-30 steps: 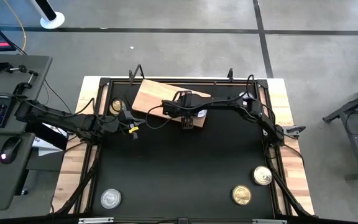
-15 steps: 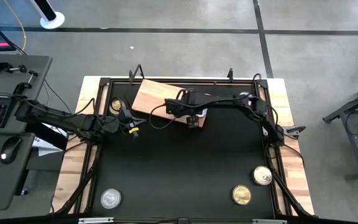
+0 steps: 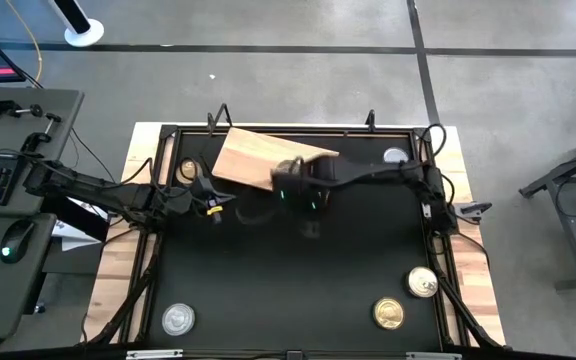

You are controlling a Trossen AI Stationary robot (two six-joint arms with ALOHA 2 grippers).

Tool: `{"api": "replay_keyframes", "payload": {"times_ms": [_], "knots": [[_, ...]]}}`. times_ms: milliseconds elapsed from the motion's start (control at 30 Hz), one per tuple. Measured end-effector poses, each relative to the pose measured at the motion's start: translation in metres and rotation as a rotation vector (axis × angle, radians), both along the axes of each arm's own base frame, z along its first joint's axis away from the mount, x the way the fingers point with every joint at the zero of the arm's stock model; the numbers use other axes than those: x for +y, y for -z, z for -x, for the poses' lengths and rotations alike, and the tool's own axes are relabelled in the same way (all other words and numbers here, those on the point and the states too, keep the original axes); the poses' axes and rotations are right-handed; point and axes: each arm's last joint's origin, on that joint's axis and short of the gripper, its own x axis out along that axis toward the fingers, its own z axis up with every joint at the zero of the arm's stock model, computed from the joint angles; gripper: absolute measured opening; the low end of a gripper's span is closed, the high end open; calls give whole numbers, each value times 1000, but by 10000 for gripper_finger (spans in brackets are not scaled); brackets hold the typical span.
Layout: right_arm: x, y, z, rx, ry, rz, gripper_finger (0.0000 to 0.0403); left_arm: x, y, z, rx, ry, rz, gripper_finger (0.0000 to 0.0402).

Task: Stack canned seafood by type on shelf
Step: Put the bottom right green tuna can on the shelf

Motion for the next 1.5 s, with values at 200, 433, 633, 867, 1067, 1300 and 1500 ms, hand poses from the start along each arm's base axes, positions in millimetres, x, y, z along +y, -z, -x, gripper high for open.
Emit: {"api": "replay_keyframes", "payload": {"times_ms": [200, 433, 633, 867, 1067, 1300, 1500], "knots": [[75, 20, 31, 199, -198, -114, 260, -4, -1, -2, -18, 108, 107, 0], [142, 56, 99, 317, -103, -265, 59, -13, -5, -8, -73, 246, 168, 0], [176, 69, 161, 426, 137, -361, 22, -31, 2, -29, 39, 387, 167, 0], [202, 96, 191, 500, 252, -350, 6, -53, 17, -76, 232, 511, 8, 0], [206, 123, 193, 532, 293, -302, 1, -62, 23, -108, 309, 581, -119, 0], [197, 151, 173, 509, 241, -251, 0, -64, 26, -118, 337, 613, -175, 0], [174, 159, 133, 312, 198, -315, 0, -64, 27, -115, 360, 607, -171, 0]]}}
